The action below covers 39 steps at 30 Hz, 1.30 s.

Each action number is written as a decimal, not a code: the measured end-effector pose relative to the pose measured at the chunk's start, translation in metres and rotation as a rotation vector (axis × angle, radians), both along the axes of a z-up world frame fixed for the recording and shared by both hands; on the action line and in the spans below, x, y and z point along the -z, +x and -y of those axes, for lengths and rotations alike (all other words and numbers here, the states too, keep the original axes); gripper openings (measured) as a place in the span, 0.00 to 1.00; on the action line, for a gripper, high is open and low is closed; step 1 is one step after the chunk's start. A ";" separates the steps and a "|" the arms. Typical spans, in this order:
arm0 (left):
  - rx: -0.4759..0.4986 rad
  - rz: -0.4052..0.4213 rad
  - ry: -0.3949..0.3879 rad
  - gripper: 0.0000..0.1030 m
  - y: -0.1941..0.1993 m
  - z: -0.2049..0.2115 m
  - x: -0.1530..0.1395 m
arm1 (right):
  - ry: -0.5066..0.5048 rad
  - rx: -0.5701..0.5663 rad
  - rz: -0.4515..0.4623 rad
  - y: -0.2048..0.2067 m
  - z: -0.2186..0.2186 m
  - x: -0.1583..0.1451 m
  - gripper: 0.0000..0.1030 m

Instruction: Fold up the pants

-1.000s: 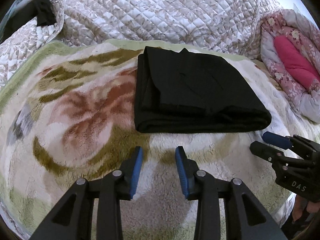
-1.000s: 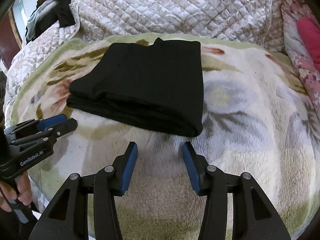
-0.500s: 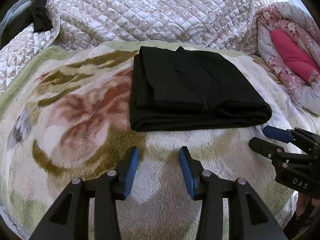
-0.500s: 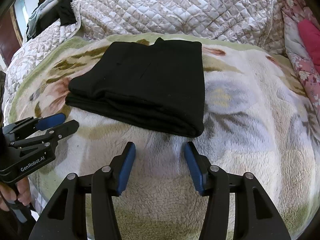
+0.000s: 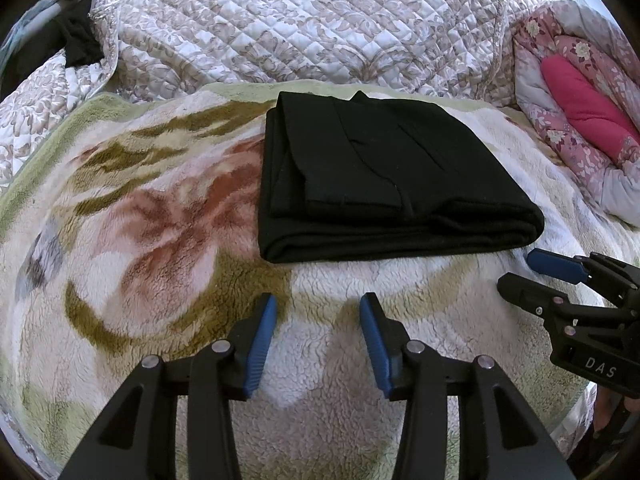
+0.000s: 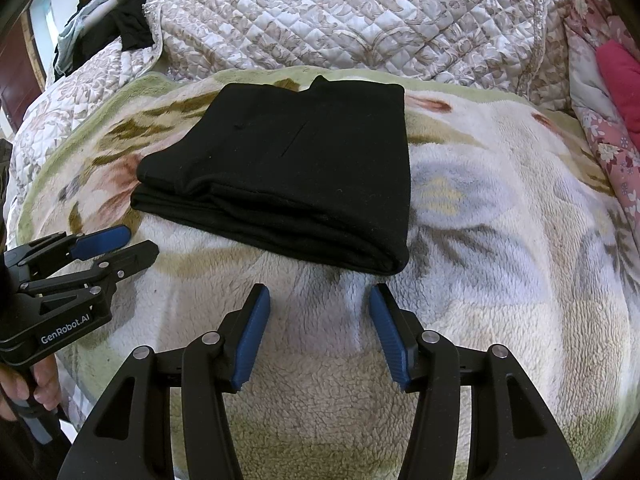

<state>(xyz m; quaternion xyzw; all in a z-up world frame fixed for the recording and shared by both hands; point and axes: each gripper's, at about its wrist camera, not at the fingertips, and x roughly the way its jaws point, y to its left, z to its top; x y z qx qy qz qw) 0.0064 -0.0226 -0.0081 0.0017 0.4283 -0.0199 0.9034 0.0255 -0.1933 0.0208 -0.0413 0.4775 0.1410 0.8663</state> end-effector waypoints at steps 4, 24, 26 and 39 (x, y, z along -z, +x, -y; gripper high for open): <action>-0.001 0.000 0.002 0.46 0.000 0.001 0.000 | 0.000 0.000 0.001 0.000 0.000 0.000 0.52; 0.000 -0.002 0.001 0.48 0.001 0.000 0.001 | -0.001 0.001 0.002 0.000 0.000 0.001 0.53; -0.001 -0.003 0.001 0.48 0.001 0.001 0.002 | -0.001 0.002 0.002 -0.001 0.000 0.001 0.53; 0.003 -0.004 0.003 0.49 0.002 0.000 0.002 | -0.002 0.002 0.004 0.000 -0.001 0.001 0.53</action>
